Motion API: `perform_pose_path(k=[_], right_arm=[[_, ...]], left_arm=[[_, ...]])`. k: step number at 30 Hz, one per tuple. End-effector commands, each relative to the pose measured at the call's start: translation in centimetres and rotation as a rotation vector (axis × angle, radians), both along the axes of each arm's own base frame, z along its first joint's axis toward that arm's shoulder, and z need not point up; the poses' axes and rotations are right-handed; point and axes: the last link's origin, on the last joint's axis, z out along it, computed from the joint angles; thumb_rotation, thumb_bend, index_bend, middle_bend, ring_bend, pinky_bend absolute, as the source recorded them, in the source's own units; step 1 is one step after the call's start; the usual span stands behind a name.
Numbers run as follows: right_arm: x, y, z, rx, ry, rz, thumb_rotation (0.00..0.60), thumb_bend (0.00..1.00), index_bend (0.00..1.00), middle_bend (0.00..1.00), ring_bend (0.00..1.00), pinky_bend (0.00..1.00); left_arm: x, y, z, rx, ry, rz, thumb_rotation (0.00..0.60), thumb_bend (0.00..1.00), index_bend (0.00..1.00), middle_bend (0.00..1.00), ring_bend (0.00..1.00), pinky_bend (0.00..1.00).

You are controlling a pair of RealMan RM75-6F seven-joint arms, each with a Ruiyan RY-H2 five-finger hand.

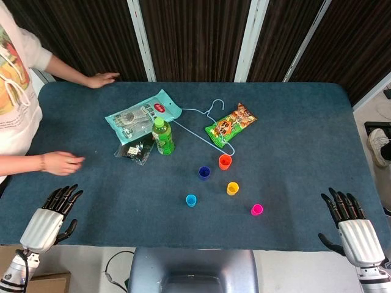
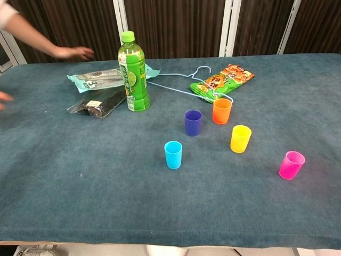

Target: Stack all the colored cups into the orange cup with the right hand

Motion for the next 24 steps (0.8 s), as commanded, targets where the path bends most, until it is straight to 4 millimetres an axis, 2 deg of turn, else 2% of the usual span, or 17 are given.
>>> perform_pose_path(k=[1, 5, 8, 10, 11, 14, 15, 17, 18, 19, 20, 24], right_arm=[[0.0, -0.2, -0.1, -0.021, -0.004, 0.003, 0.600, 0.33, 0.00, 0.00, 0.00, 0.00], [0.7, -1.7, -0.8, -0.030, -0.042, 0.040, 0.600, 0.33, 0.00, 0.00, 0.00, 0.00], [3.2, -5.3, -1.7, 0.011, -0.051, 0.109, 0.600, 0.33, 0.00, 0.00, 0.00, 0.00], [6.0, -8.6, -3.0, 0.065, -0.039, 0.160, 0.600, 0.33, 0.00, 0.00, 0.00, 0.00], [6.9, -9.6, -3.5, 0.081, -0.033, 0.172, 0.600, 0.33, 0.01, 0.00, 0.00, 0.00], [7.8, -10.8, -4.0, 0.099, -0.024, 0.180, 0.600, 0.33, 0.07, 0.00, 0.00, 0.00], [8.8, -11.9, -4.6, 0.116, -0.017, 0.197, 0.600, 0.33, 0.12, 0.00, 0.00, 0.00], [11.9, -15.7, -6.9, 0.162, 0.023, 0.231, 0.600, 0.33, 0.20, 0.00, 0.00, 0.00], [14.8, -19.3, -9.9, 0.208, 0.058, 0.266, 0.600, 0.33, 0.23, 0.00, 0.00, 0.00], [15.7, -20.7, -11.3, 0.217, 0.068, 0.254, 0.600, 0.33, 0.24, 0.00, 0.00, 0.00], [16.6, -21.8, -12.7, 0.224, 0.080, 0.239, 0.600, 0.33, 0.26, 0.00, 0.00, 0.00], [18.1, -23.3, -16.3, 0.270, 0.106, 0.194, 0.600, 0.33, 0.31, 0.00, 0.00, 0.00]], left_arm=[[0.1, 0.0, 0.0, 0.000, -0.010, -0.005, 0.600, 0.47, 0.00, 0.00, 0.00, 0.11], [0.0, 0.2, 0.3, 0.008, -0.023, 0.000, 0.600, 0.47, 0.00, 0.00, 0.00, 0.11], [0.0, 0.2, 0.6, 0.007, -0.032, 0.000, 0.600, 0.47, 0.00, 0.00, 0.00, 0.11], [-0.1, 0.1, 0.8, 0.011, -0.035, 0.002, 0.600, 0.47, 0.00, 0.00, 0.00, 0.11], [-0.1, 0.1, 0.8, 0.012, -0.037, 0.002, 0.600, 0.47, 0.00, 0.00, 0.00, 0.11], [-0.1, 0.1, 0.9, 0.013, -0.038, 0.003, 0.600, 0.47, 0.00, 0.00, 0.00, 0.11], [-0.2, 0.1, 1.0, 0.015, -0.038, 0.004, 0.600, 0.47, 0.00, 0.00, 0.00, 0.11], [-0.2, 0.1, 1.3, 0.025, -0.042, 0.007, 0.600, 0.47, 0.00, 0.00, 0.00, 0.11], [-0.5, 0.1, 1.5, 0.029, -0.042, 0.017, 0.600, 0.47, 0.00, 0.00, 0.00, 0.11], [-0.6, 0.1, 1.6, 0.028, -0.042, 0.023, 0.600, 0.47, 0.00, 0.00, 0.00, 0.11], [-0.7, 0.1, 1.7, 0.029, -0.044, 0.027, 0.600, 0.47, 0.00, 0.00, 0.00, 0.11], [-0.8, 0.1, 2.0, 0.036, -0.047, 0.031, 0.600, 0.47, 0.00, 0.00, 0.00, 0.11]])
